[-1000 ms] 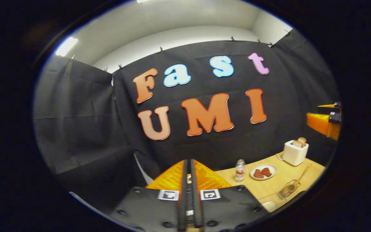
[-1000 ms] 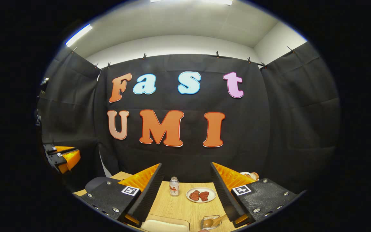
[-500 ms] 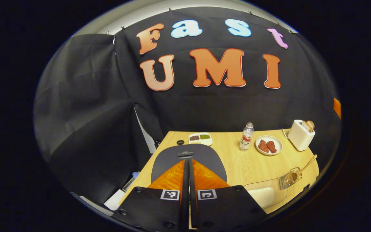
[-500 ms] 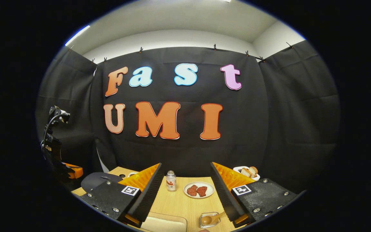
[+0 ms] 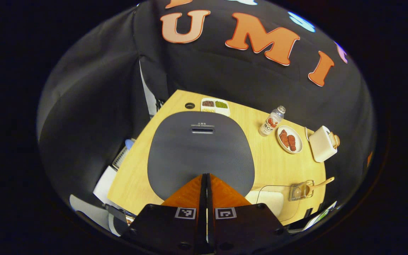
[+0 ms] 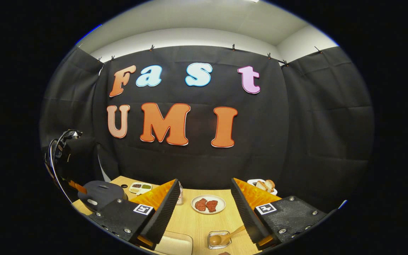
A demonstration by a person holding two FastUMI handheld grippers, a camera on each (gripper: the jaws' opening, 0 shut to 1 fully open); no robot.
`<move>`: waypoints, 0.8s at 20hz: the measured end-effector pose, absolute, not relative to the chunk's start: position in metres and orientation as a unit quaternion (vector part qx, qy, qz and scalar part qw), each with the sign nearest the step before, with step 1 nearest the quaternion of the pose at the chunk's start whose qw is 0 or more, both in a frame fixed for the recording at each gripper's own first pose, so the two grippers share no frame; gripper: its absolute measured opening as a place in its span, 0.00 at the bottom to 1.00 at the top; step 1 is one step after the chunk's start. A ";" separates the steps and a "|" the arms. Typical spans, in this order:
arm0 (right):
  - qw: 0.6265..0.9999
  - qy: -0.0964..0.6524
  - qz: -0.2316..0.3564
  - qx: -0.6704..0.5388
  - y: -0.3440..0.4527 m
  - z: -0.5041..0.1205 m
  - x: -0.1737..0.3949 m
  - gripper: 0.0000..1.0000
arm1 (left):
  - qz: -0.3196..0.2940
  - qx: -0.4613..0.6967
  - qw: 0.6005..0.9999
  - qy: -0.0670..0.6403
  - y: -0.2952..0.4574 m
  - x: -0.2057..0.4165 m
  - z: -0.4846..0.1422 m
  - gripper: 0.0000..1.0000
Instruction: Close the left gripper, press the button to open the rice cooker; take a wooden spoon from the chopstick holder with the right hand, scoop a spoonful of rice and pour it into the rice cooker, then put the wooden spoon back into the chopstick holder.
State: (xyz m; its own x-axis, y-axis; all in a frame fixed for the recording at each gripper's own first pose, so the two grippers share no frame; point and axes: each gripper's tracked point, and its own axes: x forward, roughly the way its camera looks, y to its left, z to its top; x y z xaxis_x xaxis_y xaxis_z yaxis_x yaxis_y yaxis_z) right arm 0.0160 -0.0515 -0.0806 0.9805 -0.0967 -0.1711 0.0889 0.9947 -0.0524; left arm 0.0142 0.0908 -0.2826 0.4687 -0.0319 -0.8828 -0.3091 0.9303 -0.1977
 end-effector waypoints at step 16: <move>0.984 0.158 -0.079 -0.005 -0.112 -0.153 0.008 0.90 | 0.073 -0.309 0.793 0.519 0.077 0.002 -0.312 0.06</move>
State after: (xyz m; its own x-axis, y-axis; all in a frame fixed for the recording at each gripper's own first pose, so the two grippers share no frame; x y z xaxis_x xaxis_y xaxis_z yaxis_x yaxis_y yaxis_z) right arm 0.0083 -0.1117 -0.1527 0.9379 -0.1566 -0.3096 0.1536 0.9875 -0.0341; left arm 0.0021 0.0767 -0.3118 0.4498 -0.2062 -0.8690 -0.4367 0.7979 -0.4154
